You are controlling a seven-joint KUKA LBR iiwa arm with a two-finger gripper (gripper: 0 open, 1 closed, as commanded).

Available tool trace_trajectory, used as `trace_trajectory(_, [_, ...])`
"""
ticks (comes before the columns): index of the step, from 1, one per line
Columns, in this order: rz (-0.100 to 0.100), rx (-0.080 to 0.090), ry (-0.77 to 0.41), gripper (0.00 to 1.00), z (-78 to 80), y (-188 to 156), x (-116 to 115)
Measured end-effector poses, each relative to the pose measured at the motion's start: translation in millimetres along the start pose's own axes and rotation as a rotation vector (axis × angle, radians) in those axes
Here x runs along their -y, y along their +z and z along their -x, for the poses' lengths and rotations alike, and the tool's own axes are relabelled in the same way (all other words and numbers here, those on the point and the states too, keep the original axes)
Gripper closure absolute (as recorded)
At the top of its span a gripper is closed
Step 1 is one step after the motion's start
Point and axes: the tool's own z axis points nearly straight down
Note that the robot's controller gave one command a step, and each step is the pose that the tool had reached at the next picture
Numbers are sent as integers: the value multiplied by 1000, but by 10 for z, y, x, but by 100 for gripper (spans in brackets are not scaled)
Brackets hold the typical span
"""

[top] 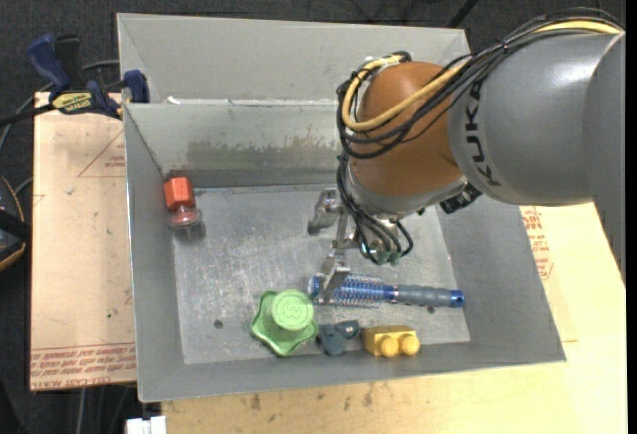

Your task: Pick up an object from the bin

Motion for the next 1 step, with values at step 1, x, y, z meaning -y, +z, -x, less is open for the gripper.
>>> trace_trajectory(1, [1, 11, -66, 0, -118, 842, 586])
